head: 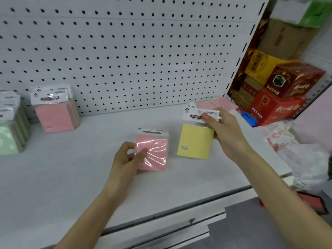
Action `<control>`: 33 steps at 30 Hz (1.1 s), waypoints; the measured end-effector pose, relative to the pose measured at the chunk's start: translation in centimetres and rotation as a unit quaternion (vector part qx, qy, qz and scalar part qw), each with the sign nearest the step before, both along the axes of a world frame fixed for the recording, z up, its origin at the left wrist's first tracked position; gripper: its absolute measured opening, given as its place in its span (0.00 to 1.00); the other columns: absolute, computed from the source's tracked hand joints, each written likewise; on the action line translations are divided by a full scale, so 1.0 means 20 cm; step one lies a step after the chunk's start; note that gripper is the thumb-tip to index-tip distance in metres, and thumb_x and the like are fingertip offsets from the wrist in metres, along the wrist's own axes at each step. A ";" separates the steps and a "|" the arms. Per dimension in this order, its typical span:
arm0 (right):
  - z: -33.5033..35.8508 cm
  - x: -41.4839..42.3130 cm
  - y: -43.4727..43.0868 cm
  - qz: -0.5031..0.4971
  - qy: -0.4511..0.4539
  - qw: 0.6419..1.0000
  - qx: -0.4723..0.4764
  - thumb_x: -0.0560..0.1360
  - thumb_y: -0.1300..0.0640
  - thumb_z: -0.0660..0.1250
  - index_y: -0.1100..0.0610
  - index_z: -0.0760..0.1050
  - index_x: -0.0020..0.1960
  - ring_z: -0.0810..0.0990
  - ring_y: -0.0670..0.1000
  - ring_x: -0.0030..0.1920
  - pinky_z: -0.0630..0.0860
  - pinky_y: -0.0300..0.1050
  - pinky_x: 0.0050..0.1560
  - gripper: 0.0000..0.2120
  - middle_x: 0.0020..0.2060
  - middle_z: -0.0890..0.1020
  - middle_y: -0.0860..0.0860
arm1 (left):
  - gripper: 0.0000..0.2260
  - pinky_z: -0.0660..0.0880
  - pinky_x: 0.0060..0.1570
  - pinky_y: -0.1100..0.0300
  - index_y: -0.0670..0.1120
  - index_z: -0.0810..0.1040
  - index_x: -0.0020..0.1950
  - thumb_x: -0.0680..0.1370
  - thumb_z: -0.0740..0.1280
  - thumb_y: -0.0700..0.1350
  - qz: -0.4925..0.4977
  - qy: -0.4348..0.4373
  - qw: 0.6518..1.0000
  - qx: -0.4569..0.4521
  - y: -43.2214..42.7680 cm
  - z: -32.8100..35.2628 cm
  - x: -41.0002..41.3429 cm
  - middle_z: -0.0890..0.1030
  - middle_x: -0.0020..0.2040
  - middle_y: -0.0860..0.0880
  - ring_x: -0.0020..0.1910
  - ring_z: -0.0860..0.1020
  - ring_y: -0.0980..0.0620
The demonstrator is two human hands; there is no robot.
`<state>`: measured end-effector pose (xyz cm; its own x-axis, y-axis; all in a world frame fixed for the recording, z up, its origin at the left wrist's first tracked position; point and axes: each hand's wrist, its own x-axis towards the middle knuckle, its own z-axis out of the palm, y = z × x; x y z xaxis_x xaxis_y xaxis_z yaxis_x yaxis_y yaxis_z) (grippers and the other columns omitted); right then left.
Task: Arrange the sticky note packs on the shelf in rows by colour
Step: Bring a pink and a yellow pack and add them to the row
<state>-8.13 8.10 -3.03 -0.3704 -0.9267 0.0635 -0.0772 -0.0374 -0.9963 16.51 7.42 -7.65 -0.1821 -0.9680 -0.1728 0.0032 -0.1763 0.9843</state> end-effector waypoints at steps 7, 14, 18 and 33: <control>-0.02 0.44 -0.10 0.076 -0.077 0.993 0.057 0.77 0.59 0.65 0.58 0.74 0.46 0.81 0.45 0.34 0.76 0.38 0.31 0.03 0.39 0.83 0.50 | 0.11 0.80 0.52 0.50 0.41 0.77 0.56 0.82 0.59 0.45 0.020 0.065 0.998 0.019 0.05 0.02 0.23 0.82 0.52 0.39 0.51 0.81 0.42; -0.05 0.96 -0.20 0.155 -0.099 0.980 0.080 0.76 0.58 0.67 0.57 0.75 0.44 0.81 0.48 0.38 0.77 0.41 0.36 0.03 0.39 0.83 0.50 | 0.20 0.80 0.51 0.47 0.41 0.77 0.55 0.65 0.73 0.44 0.091 0.053 0.994 0.009 0.07 0.02 0.61 0.83 0.49 0.39 0.50 0.81 0.38; -0.05 1.23 -0.24 0.230 -0.048 0.969 0.083 0.71 0.58 0.72 0.59 0.76 0.50 0.83 0.48 0.43 0.80 0.46 0.43 0.10 0.43 0.84 0.52 | 0.16 0.81 0.47 0.50 0.39 0.77 0.54 0.68 0.75 0.34 0.160 0.074 0.984 0.007 0.05 0.02 0.89 0.84 0.47 0.39 0.47 0.82 0.39; -0.15 1.59 -0.32 0.215 -0.073 0.971 0.081 0.71 0.64 0.71 0.50 0.77 0.56 0.84 0.50 0.48 0.81 0.44 0.44 0.16 0.48 0.85 0.49 | 0.12 0.81 0.47 0.56 0.50 0.75 0.59 0.76 0.69 0.42 0.136 0.044 0.989 -0.042 -0.15 0.10 1.34 0.85 0.43 0.47 0.41 0.83 0.51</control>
<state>23.74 1.75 -6.07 0.0589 -0.9911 -0.1193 0.0537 0.1225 -0.9910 43.41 4.33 -5.55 0.0757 -0.9935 -0.0847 0.1264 -0.0747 0.9892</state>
